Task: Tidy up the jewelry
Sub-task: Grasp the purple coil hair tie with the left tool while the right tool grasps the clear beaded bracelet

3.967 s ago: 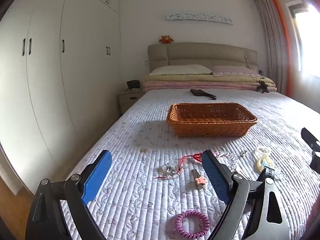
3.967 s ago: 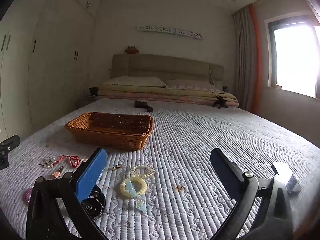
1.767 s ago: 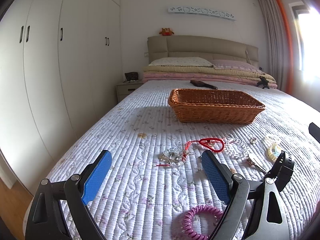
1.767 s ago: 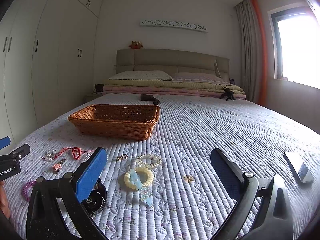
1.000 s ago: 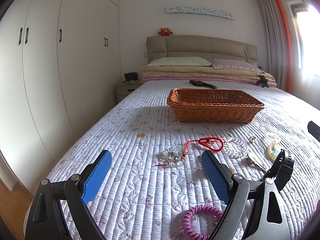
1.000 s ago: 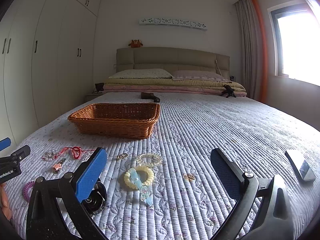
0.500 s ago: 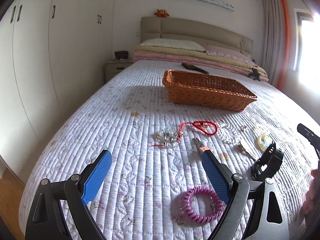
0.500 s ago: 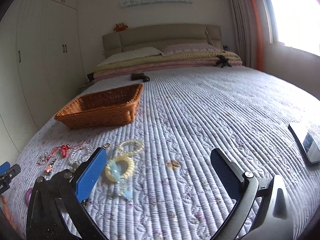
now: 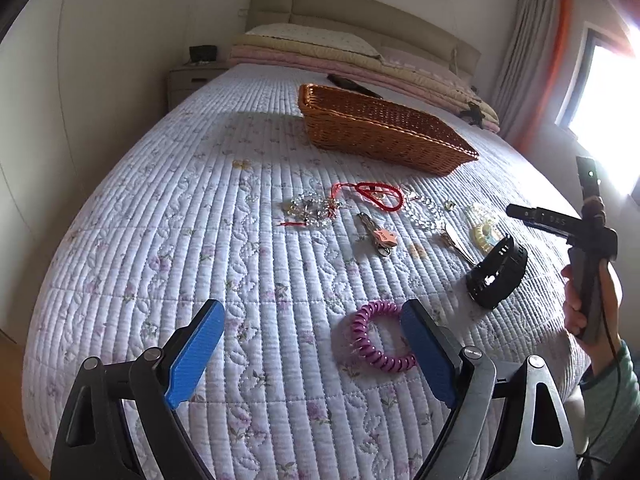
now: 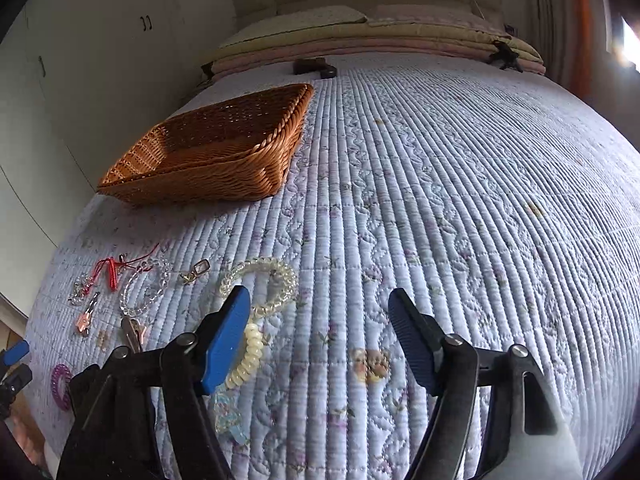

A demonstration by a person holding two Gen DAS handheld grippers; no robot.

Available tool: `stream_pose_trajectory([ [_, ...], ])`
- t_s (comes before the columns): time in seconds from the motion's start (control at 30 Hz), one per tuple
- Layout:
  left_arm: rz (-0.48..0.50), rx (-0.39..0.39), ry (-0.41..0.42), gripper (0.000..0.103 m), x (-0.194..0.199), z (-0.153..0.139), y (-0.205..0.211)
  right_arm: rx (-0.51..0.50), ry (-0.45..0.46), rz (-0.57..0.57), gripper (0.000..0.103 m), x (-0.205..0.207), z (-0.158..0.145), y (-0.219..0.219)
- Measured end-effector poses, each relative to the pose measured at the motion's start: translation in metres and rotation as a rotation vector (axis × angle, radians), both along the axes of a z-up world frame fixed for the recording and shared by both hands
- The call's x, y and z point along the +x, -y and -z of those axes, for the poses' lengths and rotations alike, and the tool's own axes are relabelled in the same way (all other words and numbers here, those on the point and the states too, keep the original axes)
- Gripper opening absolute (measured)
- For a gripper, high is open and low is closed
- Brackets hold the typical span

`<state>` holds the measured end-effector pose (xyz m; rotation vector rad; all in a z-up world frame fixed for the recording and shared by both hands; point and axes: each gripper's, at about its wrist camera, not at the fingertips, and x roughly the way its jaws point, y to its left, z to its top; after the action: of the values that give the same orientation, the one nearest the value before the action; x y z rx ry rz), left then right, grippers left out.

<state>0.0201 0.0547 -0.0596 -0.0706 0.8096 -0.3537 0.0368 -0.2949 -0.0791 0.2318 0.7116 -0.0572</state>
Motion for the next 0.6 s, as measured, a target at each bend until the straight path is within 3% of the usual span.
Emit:
stream_pose_trajectory([
  [0.07, 0.020, 0.017, -0.008, 0.083, -0.001, -0.001, 0.007, -0.059, 0.006, -0.013, 0.059, 0.004, -0.002, -0.007],
  [0.1, 0.035, 0.017, -0.019, 0.069, 0.001, 0.000, 0.011, -0.084, 0.008, -0.022, 0.055, 0.006, 0.000, -0.009],
  [0.13, 0.052, 0.017, -0.042, 0.064, 0.002, 0.003, 0.017, -0.096, 0.004, -0.028, 0.054, 0.009, 0.002, -0.010],
  [0.27, 0.056, 0.060, -0.076, 0.062, 0.006, 0.012, 0.035, -0.086, -0.024, -0.054, 0.045, 0.019, 0.008, -0.011],
  [0.37, 0.064, 0.092, -0.096, 0.047, 0.009, 0.019, 0.043, -0.082, -0.027, -0.077, 0.044, 0.028, 0.009, -0.013],
  [0.47, 0.059, 0.102, -0.095, 0.046, 0.009, 0.020, 0.042, -0.093, -0.030, -0.092, 0.043, 0.037, 0.009, -0.017],
  [0.6, 0.060, 0.089, -0.099, 0.046, 0.009, 0.021, 0.037, -0.110, -0.061, -0.119, 0.032, 0.047, 0.015, -0.025],
])
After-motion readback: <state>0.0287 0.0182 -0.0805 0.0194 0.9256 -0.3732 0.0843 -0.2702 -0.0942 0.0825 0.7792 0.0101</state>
